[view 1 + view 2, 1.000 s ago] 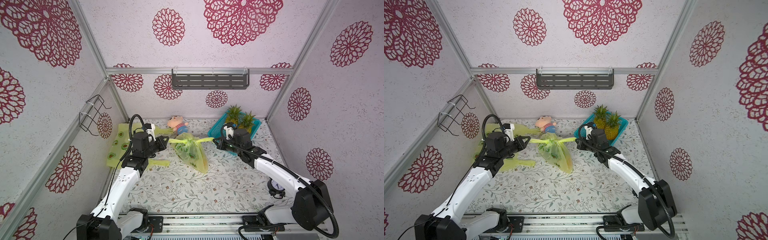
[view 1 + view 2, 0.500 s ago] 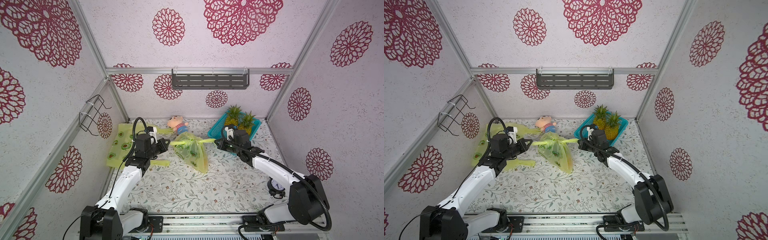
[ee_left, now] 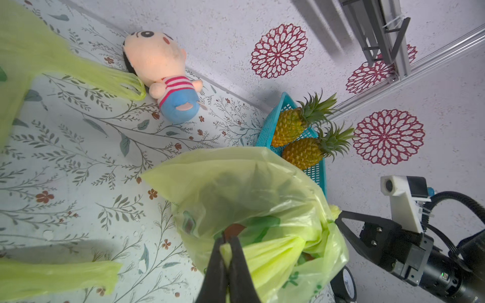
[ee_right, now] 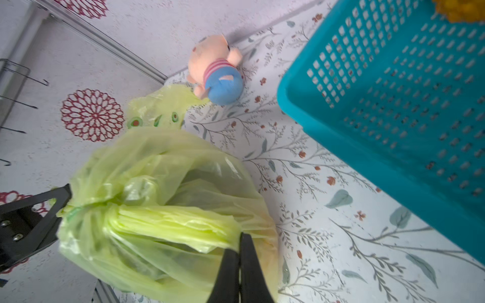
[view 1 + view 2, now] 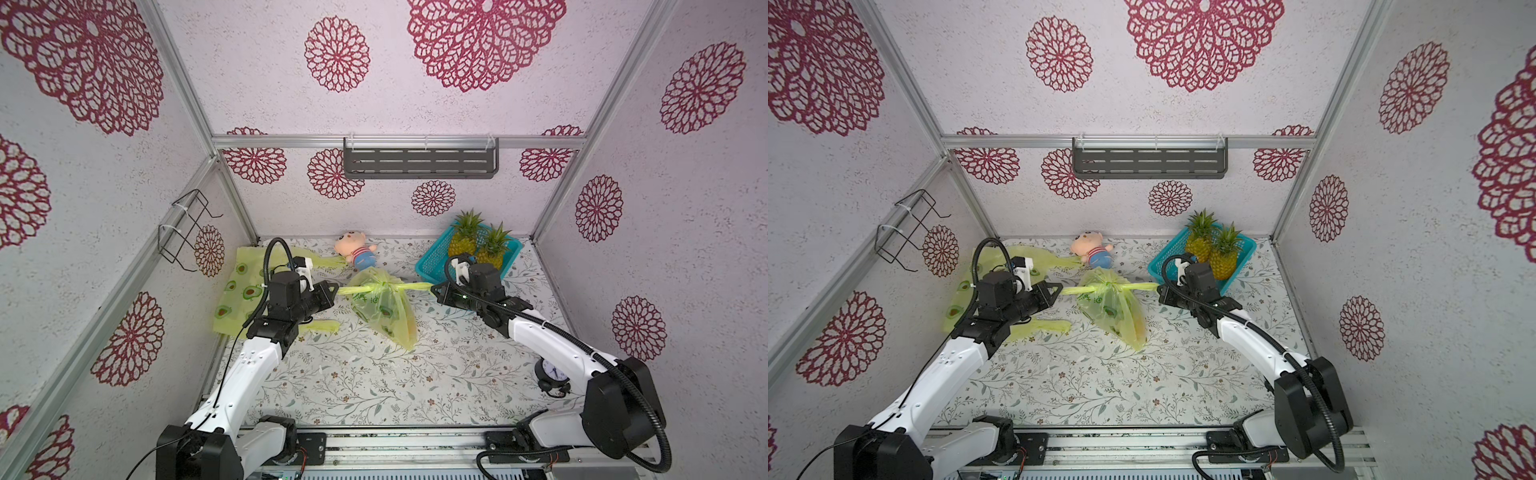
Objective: Place the pineapple into a plastic bag & tie a knot
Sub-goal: Tie the plastic bag at the center of the board.
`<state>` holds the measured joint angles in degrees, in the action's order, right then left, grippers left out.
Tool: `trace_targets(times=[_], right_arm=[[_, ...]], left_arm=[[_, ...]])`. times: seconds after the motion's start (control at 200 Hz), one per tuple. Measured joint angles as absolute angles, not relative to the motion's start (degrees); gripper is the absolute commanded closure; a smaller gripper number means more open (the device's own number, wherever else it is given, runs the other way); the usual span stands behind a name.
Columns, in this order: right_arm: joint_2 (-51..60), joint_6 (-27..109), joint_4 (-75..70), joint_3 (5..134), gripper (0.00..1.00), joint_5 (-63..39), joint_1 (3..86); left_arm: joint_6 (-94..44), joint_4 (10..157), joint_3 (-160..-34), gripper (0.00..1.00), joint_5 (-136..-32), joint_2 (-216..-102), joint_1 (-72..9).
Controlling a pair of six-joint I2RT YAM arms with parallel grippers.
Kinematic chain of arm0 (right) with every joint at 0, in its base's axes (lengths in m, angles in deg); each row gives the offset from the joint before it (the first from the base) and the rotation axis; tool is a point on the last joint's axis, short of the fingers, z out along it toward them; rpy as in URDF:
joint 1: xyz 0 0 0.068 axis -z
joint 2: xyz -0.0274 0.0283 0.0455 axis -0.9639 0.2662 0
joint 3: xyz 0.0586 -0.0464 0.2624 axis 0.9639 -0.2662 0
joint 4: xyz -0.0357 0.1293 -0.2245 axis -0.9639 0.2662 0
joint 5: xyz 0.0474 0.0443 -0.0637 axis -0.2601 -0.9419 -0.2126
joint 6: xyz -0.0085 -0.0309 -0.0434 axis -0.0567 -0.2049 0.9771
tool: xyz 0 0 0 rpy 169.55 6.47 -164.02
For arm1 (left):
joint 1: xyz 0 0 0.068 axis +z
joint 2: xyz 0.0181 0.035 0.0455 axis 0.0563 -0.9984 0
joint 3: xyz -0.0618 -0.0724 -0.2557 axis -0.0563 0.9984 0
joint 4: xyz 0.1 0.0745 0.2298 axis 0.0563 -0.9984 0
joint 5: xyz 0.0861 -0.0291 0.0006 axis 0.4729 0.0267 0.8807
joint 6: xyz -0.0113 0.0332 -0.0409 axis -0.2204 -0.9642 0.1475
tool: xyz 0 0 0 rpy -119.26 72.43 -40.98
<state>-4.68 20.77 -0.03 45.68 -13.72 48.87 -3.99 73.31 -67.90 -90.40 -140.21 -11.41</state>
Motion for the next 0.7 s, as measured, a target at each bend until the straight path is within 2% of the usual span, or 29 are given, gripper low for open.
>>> trace_targets(times=[0.16, 0.355, 0.5, 0.696], right_arm=[[-4.68, 19.97, -1.82, 44.11, 1.0, -13.24, 48.87], [-4.66, 21.5, -2.92, 45.71, 1.0, -13.94, 49.72], [-2.67, 24.58, -0.69, 53.03, 1.0, -13.74, 50.75], [5.46, 28.47, 0.93, 66.75, 1.0, -12.65, 51.42]], left_arm=[[-1.76, 77.07, -64.84, 1.0, -90.68, -140.23, -10.87], [-1.52, 78.51, -66.96, 1.0, -92.74, -141.37, -9.95], [-3.38, 76.72, -75.99, 1.0, -94.03, -146.02, -9.66], [-5.89, 73.4, -93.94, 1.0, -94.29, -158.18, -8.66]])
